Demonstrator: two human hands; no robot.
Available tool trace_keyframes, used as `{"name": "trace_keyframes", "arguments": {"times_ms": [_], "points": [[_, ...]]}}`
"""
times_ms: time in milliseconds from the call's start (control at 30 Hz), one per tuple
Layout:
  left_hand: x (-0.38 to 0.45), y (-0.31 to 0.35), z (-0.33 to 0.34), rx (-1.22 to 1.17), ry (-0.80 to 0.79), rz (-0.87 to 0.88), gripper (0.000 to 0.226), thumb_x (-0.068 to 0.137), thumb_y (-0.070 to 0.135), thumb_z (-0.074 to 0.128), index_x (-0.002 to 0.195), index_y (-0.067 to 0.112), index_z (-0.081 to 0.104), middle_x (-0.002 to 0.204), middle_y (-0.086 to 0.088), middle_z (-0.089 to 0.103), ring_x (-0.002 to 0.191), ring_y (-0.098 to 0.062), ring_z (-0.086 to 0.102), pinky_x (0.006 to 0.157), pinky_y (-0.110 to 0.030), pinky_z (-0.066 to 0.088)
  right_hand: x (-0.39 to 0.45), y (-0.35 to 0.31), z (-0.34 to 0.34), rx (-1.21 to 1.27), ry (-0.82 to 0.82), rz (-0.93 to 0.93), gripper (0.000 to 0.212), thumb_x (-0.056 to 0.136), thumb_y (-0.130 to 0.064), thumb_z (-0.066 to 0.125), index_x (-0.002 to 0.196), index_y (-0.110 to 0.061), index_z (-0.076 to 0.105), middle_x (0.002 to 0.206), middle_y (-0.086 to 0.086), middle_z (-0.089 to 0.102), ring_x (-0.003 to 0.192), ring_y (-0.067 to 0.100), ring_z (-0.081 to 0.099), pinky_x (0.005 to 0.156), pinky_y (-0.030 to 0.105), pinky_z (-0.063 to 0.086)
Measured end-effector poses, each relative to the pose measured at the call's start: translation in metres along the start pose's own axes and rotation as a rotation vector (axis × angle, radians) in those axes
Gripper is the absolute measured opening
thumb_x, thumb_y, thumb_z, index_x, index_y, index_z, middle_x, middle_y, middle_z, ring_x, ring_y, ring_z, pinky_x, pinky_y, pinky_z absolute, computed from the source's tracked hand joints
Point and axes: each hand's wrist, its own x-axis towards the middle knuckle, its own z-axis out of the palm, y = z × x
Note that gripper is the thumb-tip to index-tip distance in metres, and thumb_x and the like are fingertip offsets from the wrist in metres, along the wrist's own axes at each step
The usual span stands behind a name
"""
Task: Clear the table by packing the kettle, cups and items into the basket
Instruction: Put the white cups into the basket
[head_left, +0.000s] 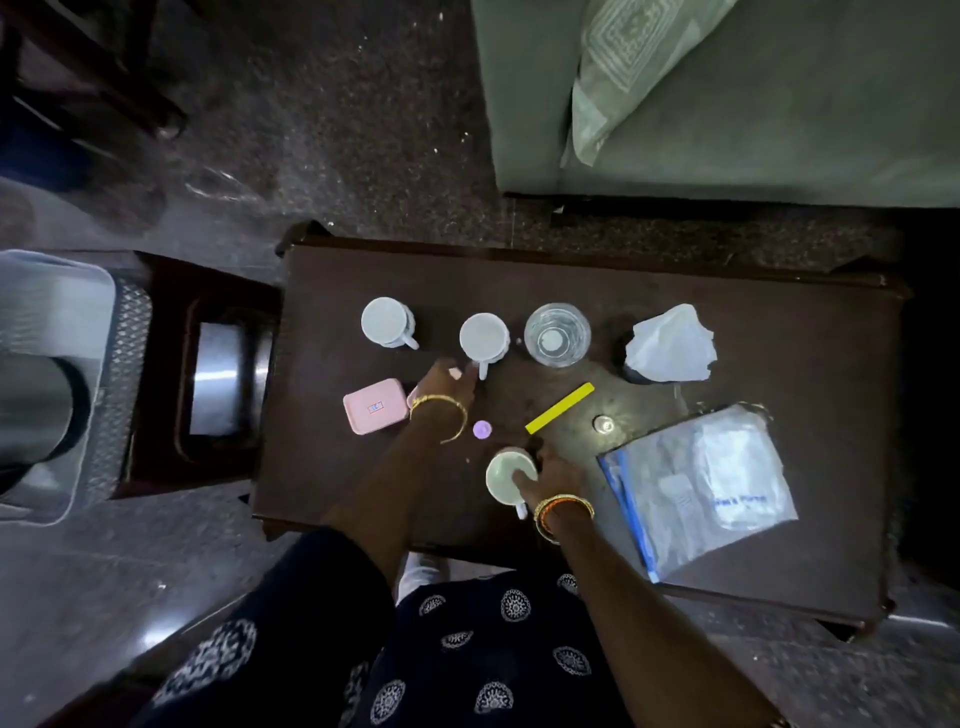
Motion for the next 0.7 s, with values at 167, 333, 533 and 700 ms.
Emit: {"name": "trace_keyframes", "arguments": {"times_ms": [167, 333, 533, 700], "points": [[0.038, 0.007, 0.016, -0.122, -0.230, -0.078, 0.050, 0.094, 0.042, 0.042, 0.093, -0.002, 0.067, 0.082, -0.016, 0.071, 0.082, -0.028, 0.068, 0.078, -0.031, 0.050, -0.003, -0.003, 0.018, 0.067, 0.141, 0.100, 0.047, 0.086, -0.009, 0.049, 0.133, -0.017, 0.047, 0.121, 0.021, 0.062, 0.111, 0.039, 0.056, 0.093, 0.041, 0.046], [0.044, 0.008, 0.025, -0.405, -0.314, -0.237, 0.044, 0.094, 0.037, 0.044, 0.060, 0.012, 0.058, 0.026, 0.005, 0.052, 0.025, -0.007, 0.043, 0.043, -0.021, 0.030, -0.007, -0.009, 0.027, -0.020, 0.223, 0.130, 0.041, 0.091, -0.010, 0.043, 0.132, -0.012, 0.049, 0.122, 0.022, 0.061, 0.111, 0.039, 0.056, 0.092, 0.040, 0.045], [0.031, 0.005, 0.002, -0.501, -0.345, -0.231, 0.039, 0.094, 0.037, 0.036, 0.092, 0.004, 0.057, 0.068, -0.010, 0.054, 0.064, -0.023, 0.050, 0.078, -0.032, 0.041, -0.031, -0.027, 0.020, 0.049, 0.366, 0.101, 0.036, 0.089, -0.007, 0.047, 0.124, -0.010, 0.055, 0.115, 0.026, 0.064, 0.105, 0.042, 0.057, 0.086, 0.039, 0.046], [-0.005, -0.005, -0.057, -0.499, -0.288, -0.131, 0.036, 0.094, 0.029, 0.035, 0.106, 0.002, 0.056, 0.082, -0.015, 0.061, 0.069, -0.030, 0.060, 0.060, -0.030, 0.047, -0.066, -0.067, 0.009, 0.128, 0.528, -0.036, 0.036, 0.083, -0.013, 0.048, 0.116, -0.004, 0.059, 0.107, 0.028, 0.066, 0.096, 0.044, 0.060, 0.079, 0.040, 0.046]]}}
